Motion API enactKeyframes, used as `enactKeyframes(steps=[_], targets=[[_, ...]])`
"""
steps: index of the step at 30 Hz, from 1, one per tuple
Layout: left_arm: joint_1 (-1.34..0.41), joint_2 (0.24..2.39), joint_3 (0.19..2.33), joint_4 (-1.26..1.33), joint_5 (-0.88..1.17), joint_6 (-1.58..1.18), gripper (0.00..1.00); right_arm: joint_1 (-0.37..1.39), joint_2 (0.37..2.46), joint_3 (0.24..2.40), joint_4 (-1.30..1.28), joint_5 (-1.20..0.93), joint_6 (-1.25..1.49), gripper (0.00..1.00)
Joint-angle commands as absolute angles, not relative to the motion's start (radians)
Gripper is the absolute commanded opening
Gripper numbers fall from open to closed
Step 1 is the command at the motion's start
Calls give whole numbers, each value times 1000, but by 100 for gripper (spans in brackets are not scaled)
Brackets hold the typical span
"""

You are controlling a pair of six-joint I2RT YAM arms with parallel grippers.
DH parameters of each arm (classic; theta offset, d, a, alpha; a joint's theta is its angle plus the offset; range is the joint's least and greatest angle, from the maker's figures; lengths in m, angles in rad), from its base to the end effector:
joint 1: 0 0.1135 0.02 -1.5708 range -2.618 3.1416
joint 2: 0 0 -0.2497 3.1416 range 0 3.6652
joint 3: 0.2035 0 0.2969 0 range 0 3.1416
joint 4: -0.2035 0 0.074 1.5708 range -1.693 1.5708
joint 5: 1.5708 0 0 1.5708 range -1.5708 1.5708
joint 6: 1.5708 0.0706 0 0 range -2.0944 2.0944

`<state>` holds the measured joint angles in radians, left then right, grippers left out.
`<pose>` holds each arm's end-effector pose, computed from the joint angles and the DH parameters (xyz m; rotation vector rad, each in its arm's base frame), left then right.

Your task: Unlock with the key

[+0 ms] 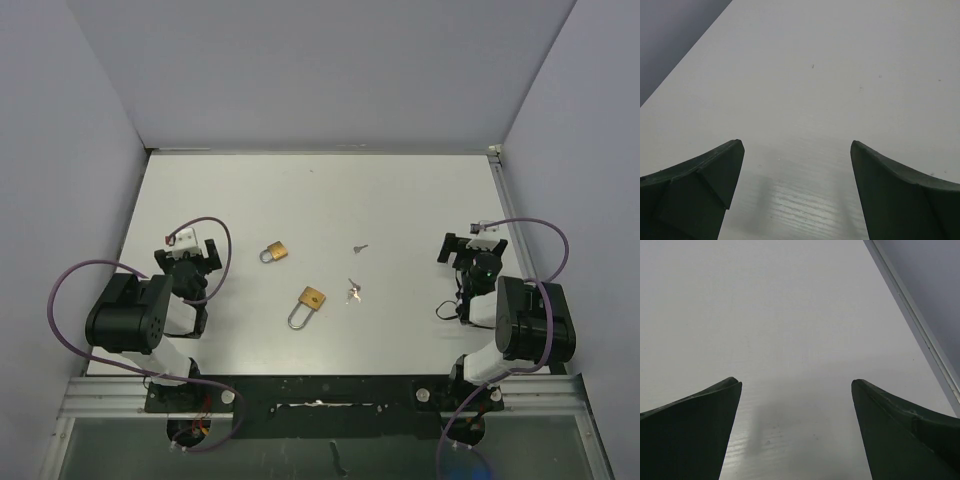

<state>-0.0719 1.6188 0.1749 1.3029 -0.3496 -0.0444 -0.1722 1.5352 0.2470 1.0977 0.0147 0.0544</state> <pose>0.2683 0.0049 0.0623 -0.2355 1.6914 0.2124 0.2873 -0.0510 0.0732 0.2099 1.7498 -0.0986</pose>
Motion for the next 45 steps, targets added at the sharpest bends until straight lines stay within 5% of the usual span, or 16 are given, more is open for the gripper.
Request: enactKeyframes(steps=[1, 34, 41, 45], targets=[[-67, 1603, 189, 1333, -341, -54, 88, -174, 1534, 259, 1144, 12, 50, 97], [-55, 1603, 201, 1311, -339, -66, 88, -168, 1524, 261, 1133, 29, 47, 98], [-54, 1602, 203, 1307, -337, -68, 88, 17, 1421, 637, 451, 230, 14, 98], [-50, 1602, 204, 1302, -336, -71, 88, 112, 1404, 743, 301, 222, 60, 98]])
